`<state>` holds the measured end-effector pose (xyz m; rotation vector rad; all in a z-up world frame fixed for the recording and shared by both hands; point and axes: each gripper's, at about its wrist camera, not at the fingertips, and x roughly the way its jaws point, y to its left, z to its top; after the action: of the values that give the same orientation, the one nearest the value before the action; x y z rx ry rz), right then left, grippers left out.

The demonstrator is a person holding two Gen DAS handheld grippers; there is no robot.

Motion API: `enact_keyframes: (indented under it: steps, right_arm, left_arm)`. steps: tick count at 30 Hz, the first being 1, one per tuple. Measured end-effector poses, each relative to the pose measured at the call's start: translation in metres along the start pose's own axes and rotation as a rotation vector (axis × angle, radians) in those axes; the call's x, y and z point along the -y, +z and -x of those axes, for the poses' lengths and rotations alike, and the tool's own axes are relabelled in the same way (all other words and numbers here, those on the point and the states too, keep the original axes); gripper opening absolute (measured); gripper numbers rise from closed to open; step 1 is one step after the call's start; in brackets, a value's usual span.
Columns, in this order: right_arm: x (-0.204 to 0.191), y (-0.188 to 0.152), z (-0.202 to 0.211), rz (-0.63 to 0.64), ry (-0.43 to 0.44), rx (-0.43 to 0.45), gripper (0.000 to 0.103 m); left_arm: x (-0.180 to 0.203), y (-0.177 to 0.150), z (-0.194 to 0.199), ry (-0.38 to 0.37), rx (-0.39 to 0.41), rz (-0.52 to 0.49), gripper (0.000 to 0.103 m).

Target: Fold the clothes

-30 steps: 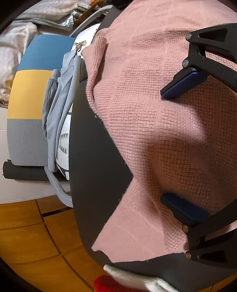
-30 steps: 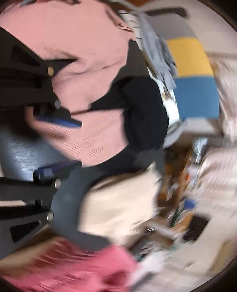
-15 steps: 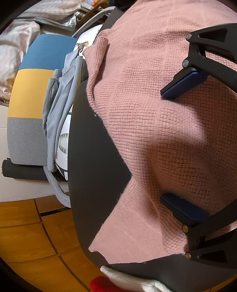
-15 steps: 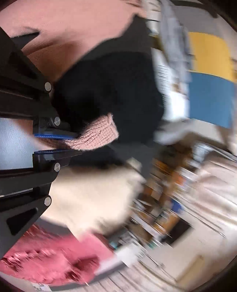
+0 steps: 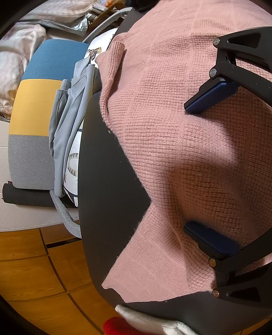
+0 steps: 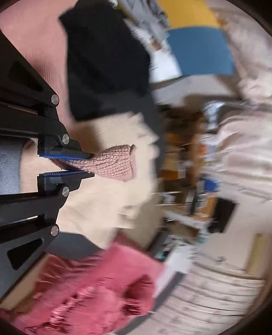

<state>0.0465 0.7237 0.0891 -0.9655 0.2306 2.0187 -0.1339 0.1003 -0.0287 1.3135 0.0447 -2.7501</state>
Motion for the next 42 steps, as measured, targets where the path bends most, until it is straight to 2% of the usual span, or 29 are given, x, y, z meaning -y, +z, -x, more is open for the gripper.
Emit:
enact_keyframes:
  steps: [2,3,4,6,10,12,17,18,21,24,26,28,30,33,35,37,42]
  right_arm:
    - [0.004,-0.012,-0.031,-0.019,-0.021,-0.099,0.015]
    - [0.01,-0.017,-0.036,-0.036,-0.044,-0.122,0.023]
    - [0.016,-0.021,-0.042,-0.053,-0.068,-0.145,0.023]
    - [0.032,-0.027,-0.028,-0.142,-0.175,-0.113,0.024]
    - [0.055,-0.044,0.045,-0.419,-0.166,0.136,0.027]
    - [0.03,-0.049,0.07,-0.384,0.054,0.182,0.029]
    - [-0.13,-0.077,0.11,-0.002,0.496,0.039,0.029]
    - [-0.163,-0.084,0.11,0.05,0.562,0.011,0.029]
    - [-0.273,-0.121,0.13,0.215,0.709,-0.07,0.029]
    - [-0.347,-0.155,0.14,0.284,0.808,-0.143,0.029]
    - [-0.38,-0.171,0.146,0.32,0.846,-0.162,0.029]
    - [-0.412,-0.186,0.153,0.412,0.792,-0.141,0.029]
    - [-0.433,-0.206,0.166,0.542,0.672,-0.01,0.031]
    - [-0.447,-0.227,0.178,0.651,0.548,0.111,0.032]
    - [-0.449,-0.23,0.178,0.671,0.517,0.133,0.032]
    - [-0.45,-0.24,0.18,0.66,0.528,0.129,0.032]
    - [-0.438,-0.231,0.177,0.601,0.597,0.089,0.033]
  left_arm:
    - [0.0,0.0,0.0,0.0,0.0,-0.001,0.103]
    - [0.0,0.0,0.0,0.002,0.0,-0.001,0.103]
    - [0.0,0.0,0.0,0.003,0.001,-0.003,0.103]
    - [0.0,-0.001,0.0,0.004,0.0,-0.003,0.103]
    - [0.0,0.0,-0.001,0.006,-0.001,-0.005,0.103]
    - [0.0,0.001,-0.001,0.01,-0.002,-0.007,0.103]
    - [0.0,0.001,-0.001,0.011,-0.003,-0.007,0.103]
    - [0.0,0.001,-0.001,0.009,-0.004,-0.006,0.103]
    - [-0.003,0.005,0.0,-0.019,-0.03,-0.011,0.103]
    - [-0.012,0.018,0.005,-0.114,-0.086,-0.063,0.103]
    - [-0.029,0.029,0.012,-0.17,-0.104,-0.06,0.103]
    - [-0.058,0.044,0.018,-0.158,-0.088,-0.01,0.103]
    - [-0.092,0.06,0.017,-0.107,-0.068,0.03,0.103]
    - [-0.14,0.082,0.005,0.007,-0.056,0.062,0.103]
    - [-0.175,0.098,-0.011,0.116,-0.063,0.061,0.103]
    - [-0.202,0.107,-0.029,0.195,-0.094,0.037,0.103]
    - [-0.234,0.118,-0.075,0.294,-0.205,-0.043,0.103]
